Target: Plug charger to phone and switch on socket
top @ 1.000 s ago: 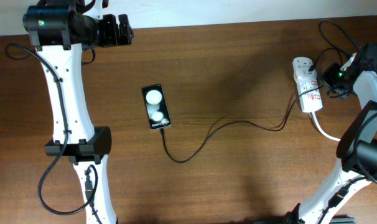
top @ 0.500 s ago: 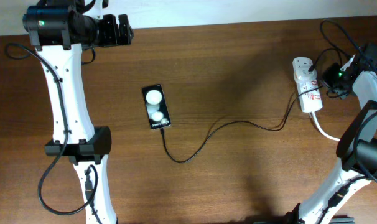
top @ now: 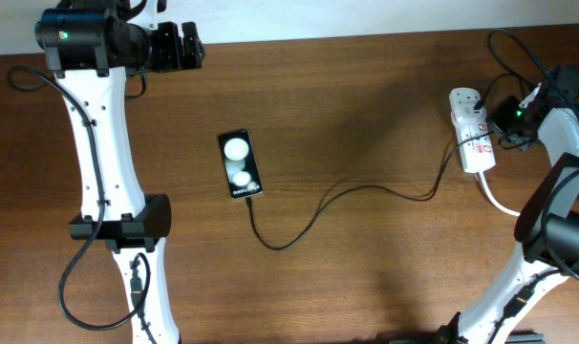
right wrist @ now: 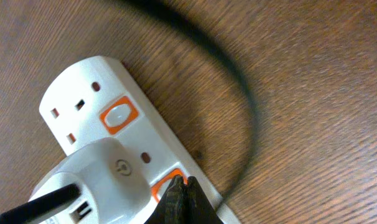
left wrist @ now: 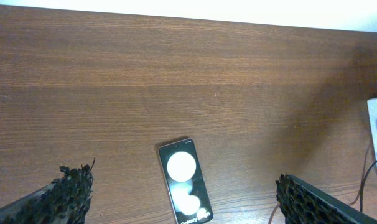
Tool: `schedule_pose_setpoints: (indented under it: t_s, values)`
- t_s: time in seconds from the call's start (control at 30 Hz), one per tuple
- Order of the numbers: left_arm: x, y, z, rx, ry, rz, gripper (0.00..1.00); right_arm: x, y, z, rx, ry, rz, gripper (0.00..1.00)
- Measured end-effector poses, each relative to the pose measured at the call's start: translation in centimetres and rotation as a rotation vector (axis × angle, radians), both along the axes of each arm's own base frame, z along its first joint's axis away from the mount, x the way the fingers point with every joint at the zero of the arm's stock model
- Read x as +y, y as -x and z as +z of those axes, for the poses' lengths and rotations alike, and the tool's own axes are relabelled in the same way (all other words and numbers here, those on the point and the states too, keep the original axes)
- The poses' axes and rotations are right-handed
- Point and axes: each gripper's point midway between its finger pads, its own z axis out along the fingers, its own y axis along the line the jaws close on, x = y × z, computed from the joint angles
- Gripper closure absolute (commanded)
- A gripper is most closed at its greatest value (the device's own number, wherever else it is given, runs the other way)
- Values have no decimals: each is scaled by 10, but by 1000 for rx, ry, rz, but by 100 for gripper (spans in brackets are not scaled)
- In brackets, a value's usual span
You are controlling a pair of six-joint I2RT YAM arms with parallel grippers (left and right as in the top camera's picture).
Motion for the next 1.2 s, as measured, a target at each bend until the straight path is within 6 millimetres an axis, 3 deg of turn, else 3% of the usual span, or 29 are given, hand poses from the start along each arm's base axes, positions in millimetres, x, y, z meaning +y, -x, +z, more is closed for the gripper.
schedule_pose_setpoints:
  t_s: [0.43, 0.6, 1.2]
  values:
    - [0, 0, 0, 0, 0, 0, 1, 3, -5, 2, -16, -34, -65, 96]
    - [0, 0, 0, 0, 0, 0, 1, 4, -4, -14, 10, -57, -74, 96]
    - [0, 0, 0, 0, 0, 0, 1, 4, -6, -15, 6, -61, -75, 96]
